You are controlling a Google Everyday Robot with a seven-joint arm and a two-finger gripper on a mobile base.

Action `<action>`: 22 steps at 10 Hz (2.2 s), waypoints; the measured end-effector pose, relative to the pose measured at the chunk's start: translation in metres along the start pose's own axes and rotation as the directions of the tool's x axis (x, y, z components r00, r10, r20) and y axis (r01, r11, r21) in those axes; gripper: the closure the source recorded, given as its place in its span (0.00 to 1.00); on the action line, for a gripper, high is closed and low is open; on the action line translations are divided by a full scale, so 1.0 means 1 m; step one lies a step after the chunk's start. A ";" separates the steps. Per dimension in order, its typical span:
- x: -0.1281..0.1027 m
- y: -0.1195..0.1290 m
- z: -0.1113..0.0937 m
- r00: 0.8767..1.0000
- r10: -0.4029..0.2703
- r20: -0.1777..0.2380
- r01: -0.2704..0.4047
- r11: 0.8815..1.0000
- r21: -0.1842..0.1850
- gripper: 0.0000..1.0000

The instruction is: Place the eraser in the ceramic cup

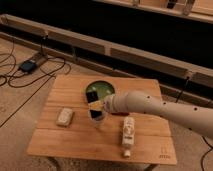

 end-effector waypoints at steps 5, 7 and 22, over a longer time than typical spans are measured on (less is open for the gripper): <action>-0.001 0.005 0.013 0.999 -0.021 -0.027 0.020 1.000 -0.024 0.94; -0.002 0.009 0.018 0.998 -0.037 -0.054 0.036 0.999 -0.021 0.92; -0.009 0.012 -0.002 0.978 -0.171 -0.116 0.167 0.985 -0.041 0.20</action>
